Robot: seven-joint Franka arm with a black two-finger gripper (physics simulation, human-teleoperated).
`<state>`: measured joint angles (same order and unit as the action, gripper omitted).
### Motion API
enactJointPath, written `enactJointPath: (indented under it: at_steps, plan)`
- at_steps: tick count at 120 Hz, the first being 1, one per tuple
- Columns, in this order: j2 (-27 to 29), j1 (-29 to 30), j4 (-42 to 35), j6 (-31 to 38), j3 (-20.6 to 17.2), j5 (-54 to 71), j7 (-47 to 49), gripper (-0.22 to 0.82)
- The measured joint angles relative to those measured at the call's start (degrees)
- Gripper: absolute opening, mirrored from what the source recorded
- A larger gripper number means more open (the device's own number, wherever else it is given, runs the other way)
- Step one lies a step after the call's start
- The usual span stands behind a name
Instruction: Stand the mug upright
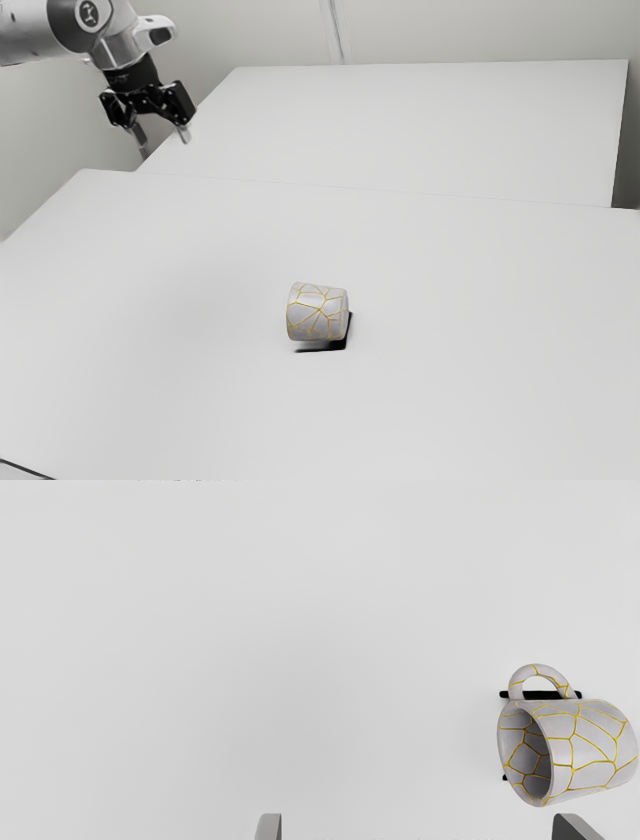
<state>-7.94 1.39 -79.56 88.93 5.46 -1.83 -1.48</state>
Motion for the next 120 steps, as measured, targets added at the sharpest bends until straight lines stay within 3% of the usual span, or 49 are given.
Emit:
enactJointPath:
  at_steps: [18, 32, 60, 95, 120]
  plan:
    - [0.6, -3.4, -0.1, -0.1, 0.8, -0.5, -0.1, 0.59]
    - [0.6, -8.4, -3.2, 0.2, 6.5, -3.8, -0.2, 0.59]
    - [3.0, -7.8, -26.8, 8.5, 13.7, -28.0, -5.6, 0.59]
    - [-0.8, -5.0, -46.4, 16.4, 14.4, -61.3, -25.5, 0.59]
    - [1.2, -7.0, -51.9, 17.9, 14.2, -71.6, -39.4, 0.59]
